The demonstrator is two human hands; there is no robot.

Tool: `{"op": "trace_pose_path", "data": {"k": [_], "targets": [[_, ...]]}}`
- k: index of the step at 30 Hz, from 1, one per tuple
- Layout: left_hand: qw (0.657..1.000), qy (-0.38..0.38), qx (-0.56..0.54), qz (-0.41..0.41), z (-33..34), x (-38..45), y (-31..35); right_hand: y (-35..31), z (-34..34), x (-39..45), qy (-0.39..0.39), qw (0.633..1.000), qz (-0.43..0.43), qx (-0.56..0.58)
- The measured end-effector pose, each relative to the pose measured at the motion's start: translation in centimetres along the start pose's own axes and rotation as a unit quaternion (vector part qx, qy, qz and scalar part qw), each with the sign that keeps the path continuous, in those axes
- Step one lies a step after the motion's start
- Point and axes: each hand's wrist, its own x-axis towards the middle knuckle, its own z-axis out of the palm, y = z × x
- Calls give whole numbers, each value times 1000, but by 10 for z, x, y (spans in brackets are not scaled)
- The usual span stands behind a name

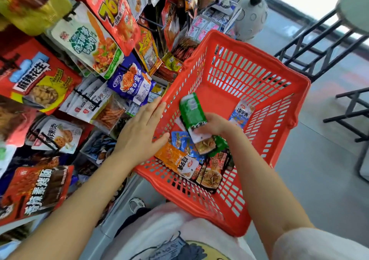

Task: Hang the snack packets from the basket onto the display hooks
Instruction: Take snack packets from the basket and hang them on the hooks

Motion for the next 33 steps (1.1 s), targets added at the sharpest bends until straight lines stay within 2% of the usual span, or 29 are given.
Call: {"op": "trace_pose_path", "data": {"k": [2,4,7,12,15,18,23,28,31,33], "targets": [[1000,7,14,-1,0,-8,0,7,24,10,-18,989,45,-137],[1000,3,25,1,3,-18,-1,17,39,20,5,971,62,-230],[999,-18,48,-12,8,-28,-1,25,49,24,17,966,41,-256],[999,-13,46,-21,9,-27,3,15,59,12,37,954,32,-295],[999,-5,45,-18,11,-27,1,19,67,6,42,965,50,-254],[999,-2,44,-15,11,-26,2,20,67,0,6,971,93,-220],[999,-1,37,-13,11,-26,2,20,56,-2,-12,987,79,-138],[999,-2,36,-15,11,-24,1,20,53,-3,-40,989,59,-130],[999,2,35,-13,9,-24,2,20,45,-10,13,997,39,-58],[999,-1,33,-12,7,-25,3,19,32,-19,70,997,15,40]]}}
